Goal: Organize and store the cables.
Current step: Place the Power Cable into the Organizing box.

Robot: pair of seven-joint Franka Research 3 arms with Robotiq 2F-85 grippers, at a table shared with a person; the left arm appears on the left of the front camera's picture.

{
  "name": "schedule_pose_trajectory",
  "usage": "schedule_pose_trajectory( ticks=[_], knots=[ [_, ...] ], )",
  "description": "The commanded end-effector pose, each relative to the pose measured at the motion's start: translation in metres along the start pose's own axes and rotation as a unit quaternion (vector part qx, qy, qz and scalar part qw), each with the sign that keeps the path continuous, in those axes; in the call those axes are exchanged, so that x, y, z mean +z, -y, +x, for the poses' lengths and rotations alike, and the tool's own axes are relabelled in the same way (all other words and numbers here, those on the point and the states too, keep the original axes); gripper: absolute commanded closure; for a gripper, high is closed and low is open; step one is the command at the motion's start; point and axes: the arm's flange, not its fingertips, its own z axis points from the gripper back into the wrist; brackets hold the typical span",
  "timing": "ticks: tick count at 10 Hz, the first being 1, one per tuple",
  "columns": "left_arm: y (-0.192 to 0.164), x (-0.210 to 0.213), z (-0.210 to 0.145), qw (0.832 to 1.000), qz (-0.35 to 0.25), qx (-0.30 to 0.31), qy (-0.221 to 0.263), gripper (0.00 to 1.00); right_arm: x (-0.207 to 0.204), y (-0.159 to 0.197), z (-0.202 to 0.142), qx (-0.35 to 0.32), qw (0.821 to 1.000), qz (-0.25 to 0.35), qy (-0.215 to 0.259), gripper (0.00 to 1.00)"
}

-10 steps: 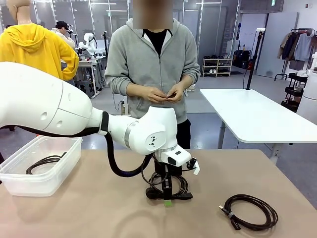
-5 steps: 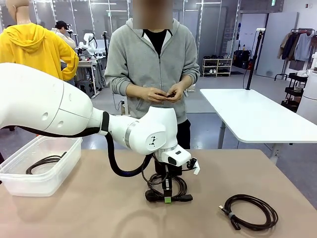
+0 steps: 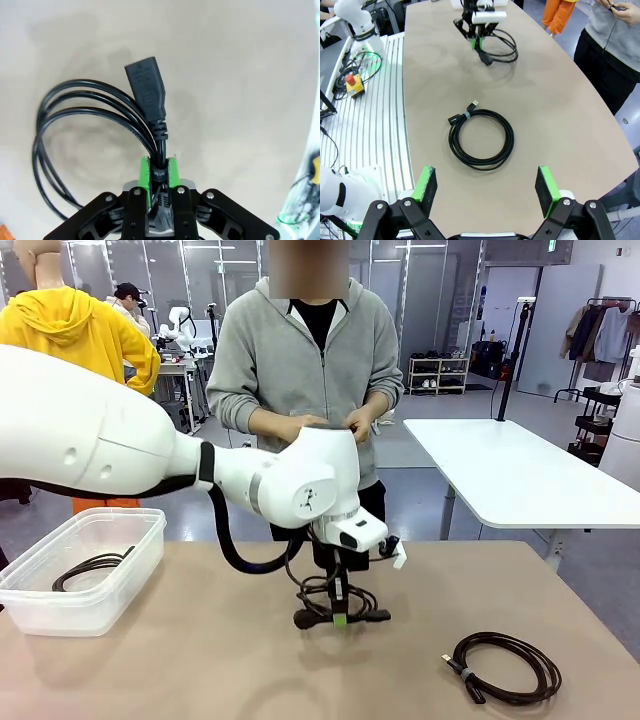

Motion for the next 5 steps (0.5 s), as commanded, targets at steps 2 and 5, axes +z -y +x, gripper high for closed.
schedule_pose_trajectory(
  ticks=[2, 5],
  knots=[
    [0.007, 0.062, -0.019, 0.999, 0.03, -0.008, 0.009, 1.0, -0.001, -0.001, 0.0, 0.003, 1.0, -0.001, 0.004, 0.0],
    [0.012, 0.075, -0.031, 0.999, 0.036, -0.002, 0.025, 1.0, -0.001, -0.001, 0.0, 0.003, 1.0, -0.001, 0.004, 0.0]
  ],
)
